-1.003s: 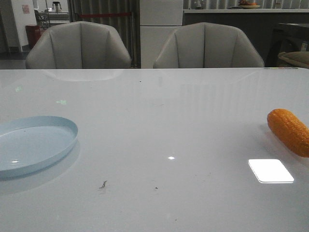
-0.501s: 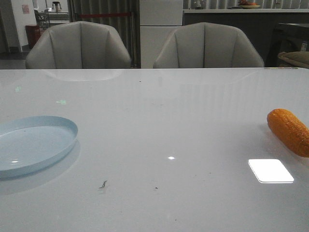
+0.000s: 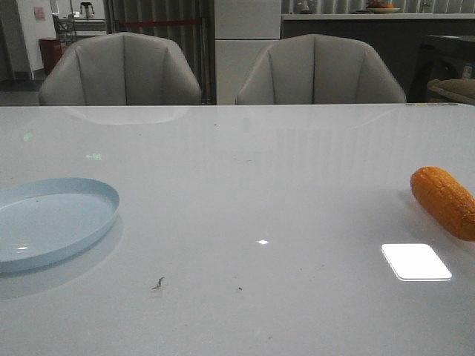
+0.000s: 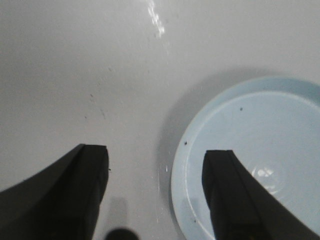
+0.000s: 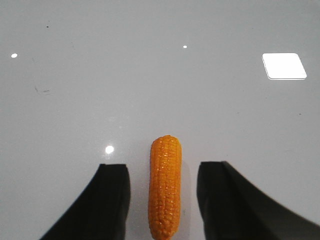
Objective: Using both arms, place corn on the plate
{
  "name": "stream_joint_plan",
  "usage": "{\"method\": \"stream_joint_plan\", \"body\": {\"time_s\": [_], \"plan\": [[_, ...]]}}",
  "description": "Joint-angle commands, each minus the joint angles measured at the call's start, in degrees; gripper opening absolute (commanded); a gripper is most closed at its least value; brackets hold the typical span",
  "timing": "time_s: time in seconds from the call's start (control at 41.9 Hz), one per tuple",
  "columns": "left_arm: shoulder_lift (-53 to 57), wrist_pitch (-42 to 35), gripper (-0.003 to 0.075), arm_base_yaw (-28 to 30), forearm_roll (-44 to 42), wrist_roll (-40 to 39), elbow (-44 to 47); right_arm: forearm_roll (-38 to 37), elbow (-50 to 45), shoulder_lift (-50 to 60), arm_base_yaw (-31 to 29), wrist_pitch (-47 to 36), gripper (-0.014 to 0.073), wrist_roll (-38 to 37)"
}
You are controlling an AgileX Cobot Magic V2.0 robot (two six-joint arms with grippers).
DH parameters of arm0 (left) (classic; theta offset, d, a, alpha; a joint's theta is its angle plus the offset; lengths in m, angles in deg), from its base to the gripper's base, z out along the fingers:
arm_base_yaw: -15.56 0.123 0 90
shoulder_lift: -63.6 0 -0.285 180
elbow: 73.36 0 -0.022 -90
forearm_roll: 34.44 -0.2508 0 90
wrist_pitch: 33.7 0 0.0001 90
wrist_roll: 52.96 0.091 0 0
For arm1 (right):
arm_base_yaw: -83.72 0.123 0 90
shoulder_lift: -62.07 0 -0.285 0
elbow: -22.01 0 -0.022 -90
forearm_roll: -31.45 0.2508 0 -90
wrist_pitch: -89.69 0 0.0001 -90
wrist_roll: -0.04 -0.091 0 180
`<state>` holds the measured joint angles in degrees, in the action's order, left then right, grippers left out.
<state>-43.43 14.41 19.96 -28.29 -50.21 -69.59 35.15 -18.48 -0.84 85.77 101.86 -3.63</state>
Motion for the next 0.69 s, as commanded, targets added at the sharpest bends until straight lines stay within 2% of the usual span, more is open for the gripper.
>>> {"method": "stream_joint_plan", "body": {"time_s": [0.0, 0.095, 0.215, 0.668], "plan": [[-2.5, 5.7, 0.0453, -0.4, 1.4, 1.6, -5.0, -0.4, 1.9, 0.5, -0.2, -4.0, 0.0426, 0.2], [-6.2, 8.7, 0.0438, -0.4, 1.4, 1.6, -7.0, -0.4, 1.9, 0.5, -0.2, -4.0, 0.0426, 0.2], [-9.1, 9.1, 0.0435, -0.4, 1.5, 1.6, -7.2, -0.4, 1.9, 0.5, -0.2, -3.8, 0.0426, 0.2], [-12.0, 5.7, 0.0432, -0.6, 4.6, 1.6, -7.2, -0.4, 1.9, 0.5, -0.2, -2.6, 0.0426, 0.2]]}}
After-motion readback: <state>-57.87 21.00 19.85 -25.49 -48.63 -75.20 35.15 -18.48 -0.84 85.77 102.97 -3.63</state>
